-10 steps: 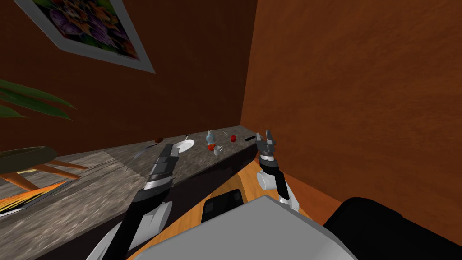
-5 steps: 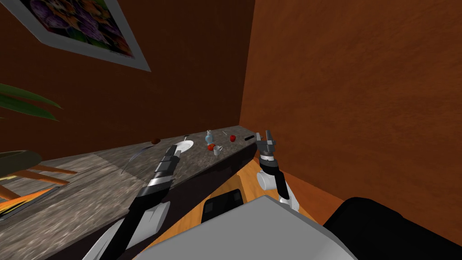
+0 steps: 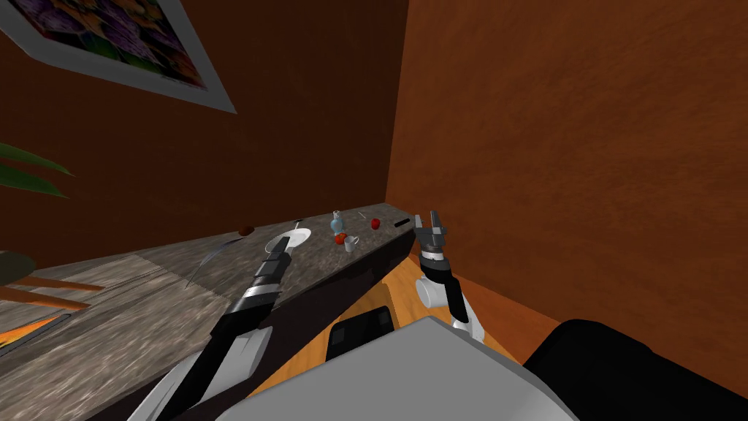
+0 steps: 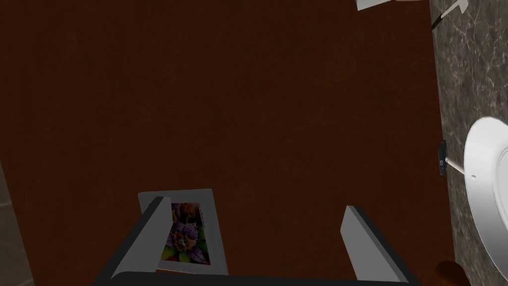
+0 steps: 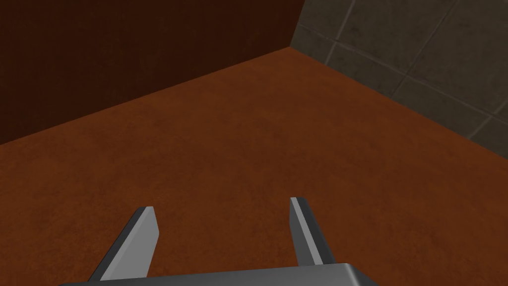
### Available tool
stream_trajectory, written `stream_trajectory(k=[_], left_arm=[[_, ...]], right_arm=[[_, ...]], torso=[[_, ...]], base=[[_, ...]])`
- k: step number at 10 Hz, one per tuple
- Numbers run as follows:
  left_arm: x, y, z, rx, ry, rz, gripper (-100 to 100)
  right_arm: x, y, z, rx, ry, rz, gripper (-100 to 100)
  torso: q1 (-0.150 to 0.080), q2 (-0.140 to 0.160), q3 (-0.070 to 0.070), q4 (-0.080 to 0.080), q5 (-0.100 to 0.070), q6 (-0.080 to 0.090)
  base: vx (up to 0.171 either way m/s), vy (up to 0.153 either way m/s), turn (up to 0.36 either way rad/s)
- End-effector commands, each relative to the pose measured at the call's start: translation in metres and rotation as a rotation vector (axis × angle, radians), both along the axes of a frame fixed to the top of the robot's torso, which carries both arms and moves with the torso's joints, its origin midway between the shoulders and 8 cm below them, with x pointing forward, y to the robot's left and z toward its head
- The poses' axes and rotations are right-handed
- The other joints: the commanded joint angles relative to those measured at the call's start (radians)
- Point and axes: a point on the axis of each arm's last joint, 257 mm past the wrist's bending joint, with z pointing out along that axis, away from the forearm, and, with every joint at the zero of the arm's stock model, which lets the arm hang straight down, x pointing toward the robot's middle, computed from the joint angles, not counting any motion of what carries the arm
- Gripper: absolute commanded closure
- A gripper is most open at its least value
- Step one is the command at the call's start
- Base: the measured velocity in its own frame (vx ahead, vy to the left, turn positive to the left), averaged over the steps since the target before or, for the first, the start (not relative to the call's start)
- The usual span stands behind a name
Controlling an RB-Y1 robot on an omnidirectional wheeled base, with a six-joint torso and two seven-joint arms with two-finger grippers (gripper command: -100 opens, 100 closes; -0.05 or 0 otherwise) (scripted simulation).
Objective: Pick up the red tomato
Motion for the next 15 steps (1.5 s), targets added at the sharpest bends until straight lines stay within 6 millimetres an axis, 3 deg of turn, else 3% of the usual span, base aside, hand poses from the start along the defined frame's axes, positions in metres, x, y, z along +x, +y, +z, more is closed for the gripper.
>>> stream_trajectory(k=[1, 15], left_arm=[[0.009, 0.009, -0.017, 0.002, 0.059, 0.012, -100], [0.033, 0.059, -0.101, 0.016, 0.384, 0.123, -100]], right_arm=[[0.000, 0.000, 0.000, 0.000, 0.000, 0.000, 0], [0.000, 0.000, 0.000, 0.000, 0.000, 0.000, 0]], torso=[[0.000, 0.000, 0.000, 0.000, 0.000, 0.000], [-0.002, -0.001, 0.000, 0.000, 0.000, 0.000]], base=[[0.000, 0.014, -0.111], [0.005, -0.002, -0.065]])
